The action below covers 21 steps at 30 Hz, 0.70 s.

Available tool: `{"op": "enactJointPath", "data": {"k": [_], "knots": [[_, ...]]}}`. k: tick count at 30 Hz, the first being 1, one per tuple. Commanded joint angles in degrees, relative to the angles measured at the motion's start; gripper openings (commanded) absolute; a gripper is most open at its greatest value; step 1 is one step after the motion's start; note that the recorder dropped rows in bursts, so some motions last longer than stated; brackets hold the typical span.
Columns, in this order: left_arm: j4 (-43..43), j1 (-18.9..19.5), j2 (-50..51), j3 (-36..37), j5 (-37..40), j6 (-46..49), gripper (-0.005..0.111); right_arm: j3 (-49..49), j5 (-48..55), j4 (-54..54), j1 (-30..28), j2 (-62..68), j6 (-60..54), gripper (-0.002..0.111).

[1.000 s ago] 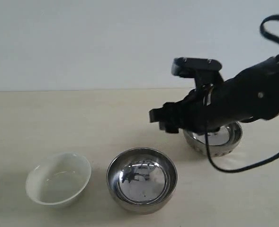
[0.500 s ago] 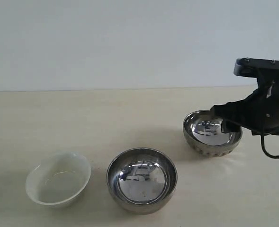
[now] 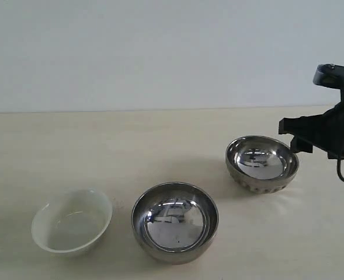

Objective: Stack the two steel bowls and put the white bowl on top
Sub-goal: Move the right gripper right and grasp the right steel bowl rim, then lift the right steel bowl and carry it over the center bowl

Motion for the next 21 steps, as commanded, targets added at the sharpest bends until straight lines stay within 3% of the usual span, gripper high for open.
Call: {"op": "enactJointPath", "data": {"k": [1, 13, 21], "knots": [[0.00, -0.29, -0.18, 0.17, -0.43, -0.27, 0.004, -0.01, -3.36, -0.58, -0.75, 2.77, 1.03, 0.058], [0.00, -0.29, -0.18, 0.17, -0.43, -0.27, 0.004, -0.01, -13.82, -0.43, -0.65, 14.60, 3.53, 0.055], [0.00, -0.29, -0.18, 0.17, -0.43, -0.27, 0.004, -0.01, -16.71, -0.43, -0.65, 18.54, 4.34, 0.012]]}}
